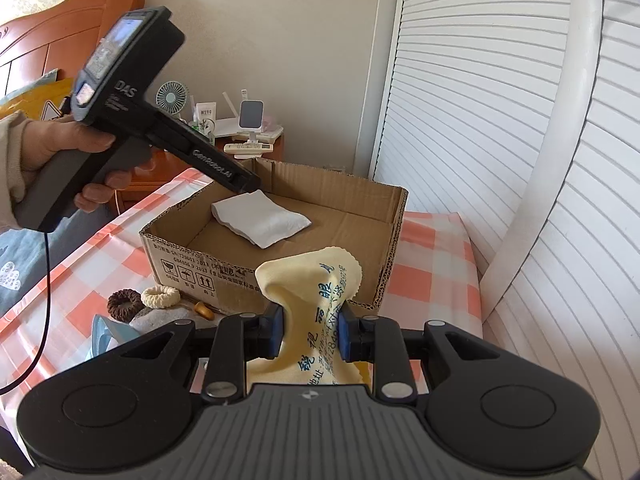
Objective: Organize soft objects
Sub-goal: 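Carry the white cloth into the box and open the left tool, then lower the yellow lens cloth into the box and open the right tool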
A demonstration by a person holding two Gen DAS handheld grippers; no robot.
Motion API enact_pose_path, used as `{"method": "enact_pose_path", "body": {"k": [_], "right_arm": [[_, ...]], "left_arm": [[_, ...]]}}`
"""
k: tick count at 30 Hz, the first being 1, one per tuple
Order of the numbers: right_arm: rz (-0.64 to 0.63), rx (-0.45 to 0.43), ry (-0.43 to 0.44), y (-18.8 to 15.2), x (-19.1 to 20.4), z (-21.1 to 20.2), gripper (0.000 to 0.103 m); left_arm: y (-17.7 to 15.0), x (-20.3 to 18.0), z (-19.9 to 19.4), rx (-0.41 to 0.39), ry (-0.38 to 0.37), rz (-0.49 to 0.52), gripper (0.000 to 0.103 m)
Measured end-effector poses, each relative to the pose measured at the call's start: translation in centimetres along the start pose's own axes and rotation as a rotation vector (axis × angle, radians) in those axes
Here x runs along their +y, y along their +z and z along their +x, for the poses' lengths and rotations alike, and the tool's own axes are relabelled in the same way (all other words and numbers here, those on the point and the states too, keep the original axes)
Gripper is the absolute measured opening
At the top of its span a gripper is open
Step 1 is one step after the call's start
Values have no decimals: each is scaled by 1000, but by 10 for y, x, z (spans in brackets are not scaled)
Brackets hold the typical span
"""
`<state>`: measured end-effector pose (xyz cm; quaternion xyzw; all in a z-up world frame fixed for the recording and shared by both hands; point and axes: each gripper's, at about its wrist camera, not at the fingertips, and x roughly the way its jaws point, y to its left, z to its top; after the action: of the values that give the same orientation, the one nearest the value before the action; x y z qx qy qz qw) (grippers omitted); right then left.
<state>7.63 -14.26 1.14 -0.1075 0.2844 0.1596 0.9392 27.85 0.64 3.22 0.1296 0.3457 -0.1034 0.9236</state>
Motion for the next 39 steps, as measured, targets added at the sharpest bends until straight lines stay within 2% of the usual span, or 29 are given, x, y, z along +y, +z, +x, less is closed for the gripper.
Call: {"method": "enact_pose_path", "body": {"k": [4,7,10,16,22,26,30,31,32,33,34,35,37,39], "right_arm": [[1,7,-6,3,4,-1,30],[6,12,-3,7,5,0,30],[9,15,-3,16,5,3,30],[23,21,-3,43,-2,24,30],[0,31,-30,73,-8,60,30],[-21,56,-58,86,-11,93,30],[32,76,-60,103,-24,125,31],[52,79,-57,106,-27,131,39],[71,80,-57,108,-29,134,58],[84,73,-68,109,-31,135,69],[89,62,-75,109,-31,133,89],[94,46,-77,108,-31,130,101],[112,13,-67,104,-32,121,103],[133,28,-62,101,-32,116,103]], "left_arm": [[-19,0,-38,-31,-14,17,93],[-36,-4,-66,-37,1,17,93],[-55,-9,-91,-47,-8,13,96],[-91,-24,-122,-37,-14,-11,96],[-114,-34,-126,-53,-11,-22,97],[-127,-35,-115,-6,10,-60,97],[-139,-30,-115,18,2,-121,97],[-142,-29,-115,22,6,-129,97],[-144,-28,-115,22,8,-134,97],[-146,-27,-116,24,10,-138,97],[-147,-26,-117,27,13,-144,97],[-148,-25,-118,27,14,-149,97],[-150,-23,-120,27,14,-155,97],[-151,-21,-120,31,17,-157,97]]}}
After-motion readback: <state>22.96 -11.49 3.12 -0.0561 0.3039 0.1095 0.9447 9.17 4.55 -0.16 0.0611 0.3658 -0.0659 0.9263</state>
